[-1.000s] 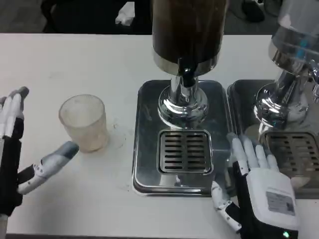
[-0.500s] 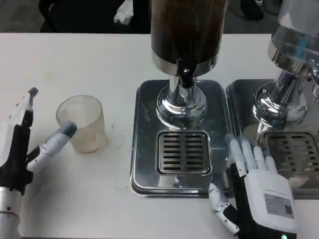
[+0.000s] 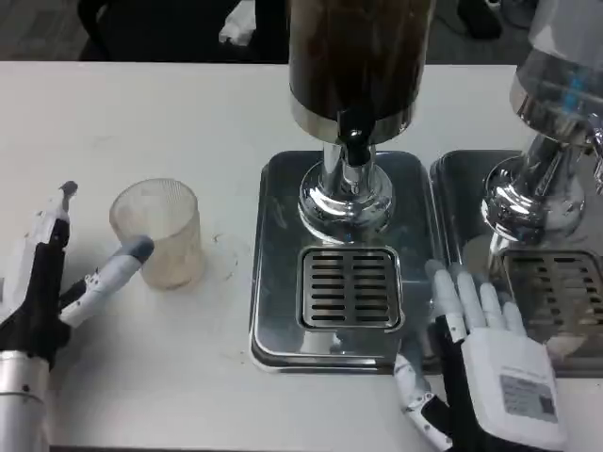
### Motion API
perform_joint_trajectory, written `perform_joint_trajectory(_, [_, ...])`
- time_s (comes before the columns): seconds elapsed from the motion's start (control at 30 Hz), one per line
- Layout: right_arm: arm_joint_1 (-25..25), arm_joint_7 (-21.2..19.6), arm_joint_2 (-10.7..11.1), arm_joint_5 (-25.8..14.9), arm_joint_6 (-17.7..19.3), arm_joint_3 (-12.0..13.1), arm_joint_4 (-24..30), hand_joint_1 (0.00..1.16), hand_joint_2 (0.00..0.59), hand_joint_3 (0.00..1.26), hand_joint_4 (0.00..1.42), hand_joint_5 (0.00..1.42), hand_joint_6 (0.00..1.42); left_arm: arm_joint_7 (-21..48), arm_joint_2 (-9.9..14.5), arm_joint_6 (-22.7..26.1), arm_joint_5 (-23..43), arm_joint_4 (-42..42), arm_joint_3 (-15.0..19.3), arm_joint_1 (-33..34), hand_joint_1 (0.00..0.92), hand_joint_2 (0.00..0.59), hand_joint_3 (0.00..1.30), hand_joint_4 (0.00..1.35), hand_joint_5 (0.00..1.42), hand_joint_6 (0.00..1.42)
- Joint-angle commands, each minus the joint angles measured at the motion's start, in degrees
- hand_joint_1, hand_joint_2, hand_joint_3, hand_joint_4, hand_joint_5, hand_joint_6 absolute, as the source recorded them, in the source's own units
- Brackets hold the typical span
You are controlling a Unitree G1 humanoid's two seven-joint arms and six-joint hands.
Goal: Grasp the cup under the faucet to collect the drink, then remove the cup.
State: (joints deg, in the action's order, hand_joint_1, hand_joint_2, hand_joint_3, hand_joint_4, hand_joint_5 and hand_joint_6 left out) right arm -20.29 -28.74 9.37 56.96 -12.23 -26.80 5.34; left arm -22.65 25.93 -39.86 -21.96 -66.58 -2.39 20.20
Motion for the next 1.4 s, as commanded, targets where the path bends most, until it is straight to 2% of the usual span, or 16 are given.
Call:
perform_joint_trajectory(0.03, [-1.1,0.5,-0.2,0.6,-0.9,0.0,1.9,0.19,0.560,0.02,0.00,0.00,0.00,2.3,-1.1,0.9,0.4,-1.7,-1.3,2.5,0.236,0.021,0.00,0.00,0.00,0.00])
perform_joint_trajectory(0.1, [-1.4,0.7,-0.2,0.8,-1.1,-0.2,2.4,0.19,0.560,0.02,0.00,0.00,0.00,3.3,-1.8,0.8,0.2,-2.0,-2.2,3.2,0.281,0.021,0.00,0.00,0.00,0.00])
perform_joint_trajectory(0.23, [-1.7,0.9,-0.3,1.0,-1.7,-0.4,2.9,0.19,0.560,0.02,0.00,0.00,0.00,3.7,-2.5,0.8,0.1,-2.1,-3.1,3.6,0.290,0.024,0.00,0.00,0.00,0.00])
perform_joint_trajectory(0.37, [-2.0,1.0,-0.3,1.0,-2.1,-0.5,3.3,0.19,0.555,0.02,0.00,0.00,0.00,4.4,-2.7,1.4,0.8,-2.8,-3.2,4.5,0.346,0.031,0.00,0.00,0.00,0.00])
perform_joint_trajectory(0.6, [-2.3,0.9,-0.6,0.9,-2.6,-0.7,3.6,0.18,0.550,0.02,0.00,0.00,0.00,5.5,-3.5,1.8,2.4,-3.9,-2.5,6.6,0.353,0.030,0.00,0.00,0.00,0.00])
perform_joint_trajectory(0.77, [-2.7,0.8,-0.9,0.8,-2.9,-0.7,3.9,0.18,0.549,0.02,0.00,0.00,0.00,5.1,-4.2,2.1,3.4,-4.4,-1.9,7.6,0.316,0.030,0.00,0.00,0.00,0.00])
perform_joint_trajectory(0.9, [-3.1,0.9,-0.9,1.1,-3.1,-0.7,4.5,0.18,0.549,0.02,0.00,0.00,0.00,5.5,-4.7,2.7,3.5,-5.1,-2.5,8.0,0.316,0.030,0.00,0.00,0.00,0.00])
perform_joint_trajectory(1.1, [-3.4,0.9,-0.9,1.2,-3.4,-0.9,4.9,0.18,0.549,0.02,0.00,0.00,0.00,5.7,-5.8,3.3,3.0,-5.7,-3.4,8.5,0.380,0.035,0.00,0.00,0.00,0.00])
perform_joint_trajectory(1.17, [-3.6,0.9,-0.8,1.4,-3.5,-1.0,5.1,0.18,0.549,0.02,0.00,0.00,0.01,5.8,-6.1,3.5,2.9,-5.9,-3.7,8.5,0.431,0.040,0.00,0.00,0.01,0.00])
perform_joint_trajectory(1.33, [-4.3,0.7,-1.2,1.3,-4.0,-0.9,5.7,0.18,0.547,0.03,0.00,0.00,0.01,4.9,-5.8,3.5,1.5,-5.9,-5.1,8.7,0.524,0.050,0.00,0.00,0.05,0.04])
perform_joint_trajectory(1.4, [-4.5,0.8,-1.2,1.3,-4.0,-0.8,5.7,0.18,0.546,0.03,0.00,0.00,0.01,4.6,-5.6,3.5,1.0,-5.8,-5.5,8.9,0.535,0.053,0.00,0.00,0.05,0.04])
